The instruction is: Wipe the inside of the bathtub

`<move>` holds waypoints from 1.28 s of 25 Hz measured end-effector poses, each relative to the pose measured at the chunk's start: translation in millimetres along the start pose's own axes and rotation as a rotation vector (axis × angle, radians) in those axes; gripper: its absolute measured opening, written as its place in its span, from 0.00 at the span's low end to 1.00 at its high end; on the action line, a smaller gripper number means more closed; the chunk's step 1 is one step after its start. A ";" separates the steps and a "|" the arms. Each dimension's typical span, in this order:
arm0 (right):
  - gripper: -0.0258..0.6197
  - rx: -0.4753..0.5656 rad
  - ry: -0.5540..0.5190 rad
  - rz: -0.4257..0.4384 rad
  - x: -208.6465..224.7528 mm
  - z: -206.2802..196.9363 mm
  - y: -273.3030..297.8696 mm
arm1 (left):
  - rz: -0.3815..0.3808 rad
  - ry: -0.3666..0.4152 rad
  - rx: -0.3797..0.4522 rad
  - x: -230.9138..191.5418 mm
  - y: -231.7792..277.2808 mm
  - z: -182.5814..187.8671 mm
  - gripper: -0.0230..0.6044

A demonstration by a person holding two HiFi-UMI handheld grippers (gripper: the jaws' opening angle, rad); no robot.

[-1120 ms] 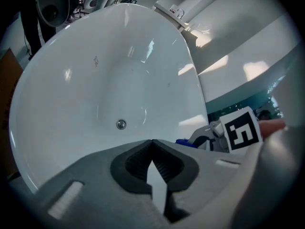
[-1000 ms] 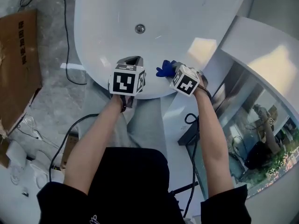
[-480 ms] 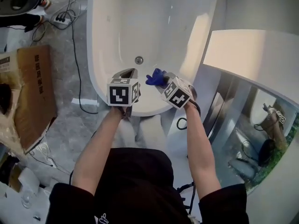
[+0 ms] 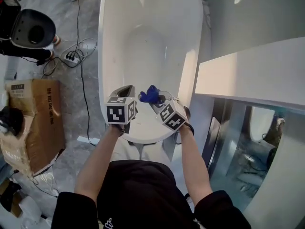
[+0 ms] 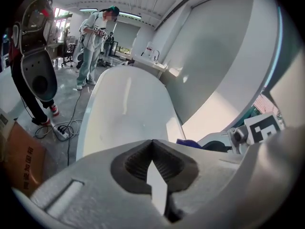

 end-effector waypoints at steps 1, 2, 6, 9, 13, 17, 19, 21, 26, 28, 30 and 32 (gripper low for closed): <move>0.16 0.033 -0.006 -0.020 3.6 9.0 -6.6 | -0.012 0.001 0.016 2.9 -3.9 9.1 0.04; 0.16 0.072 -0.009 -0.041 6.9 18.1 -13.6 | -0.022 0.005 0.035 6.3 -8.4 18.3 0.04; 0.16 0.223 0.024 -0.126 19.9 53.2 -43.7 | -0.021 0.057 0.124 20.1 -30.0 55.4 0.04; 0.16 0.295 0.034 -0.172 30.1 77.2 -65.2 | -0.035 0.087 0.189 31.6 -44.7 81.7 0.04; 0.16 0.376 0.033 -0.231 46.9 108.0 -96.0 | -0.017 0.169 0.276 49.1 -62.1 117.0 0.04; 0.16 0.463 0.055 -0.299 63.8 134.9 -125.9 | -0.005 0.240 0.375 64.7 -80.4 148.5 0.04; 0.16 0.508 0.074 -0.334 70.4 148.1 -138.8 | 0.000 0.270 0.425 71.4 -90.9 161.6 0.04; 0.16 0.548 0.095 -0.366 75.9 161.4 -151.0 | 0.004 0.300 0.473 78.1 -101.0 173.8 0.04; 0.16 0.651 0.188 -0.434 81.7 187.4 -179.7 | 0.018 0.381 0.582 93.9 -123.7 195.9 0.04; 0.16 0.693 0.217 -0.455 82.5 195.5 -194.0 | 0.015 0.395 0.624 101.1 -132.5 204.9 0.04; 0.16 0.739 0.232 -0.482 84.6 203.7 -210.5 | 0.004 0.394 0.654 110.3 -140.2 216.2 0.04; 0.16 0.781 0.238 -0.520 87.7 212.3 -227.3 | 0.006 0.406 0.688 121.1 -148.5 228.5 0.04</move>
Point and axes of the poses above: the fingertips, and each gripper's own axes: y forward along the fingers, x to its right, z out of its top, the point moved 10 cm from there along -y, backward along the fingers, and after that the axes turned 2 degrees about -y, right-handed, at the moved point
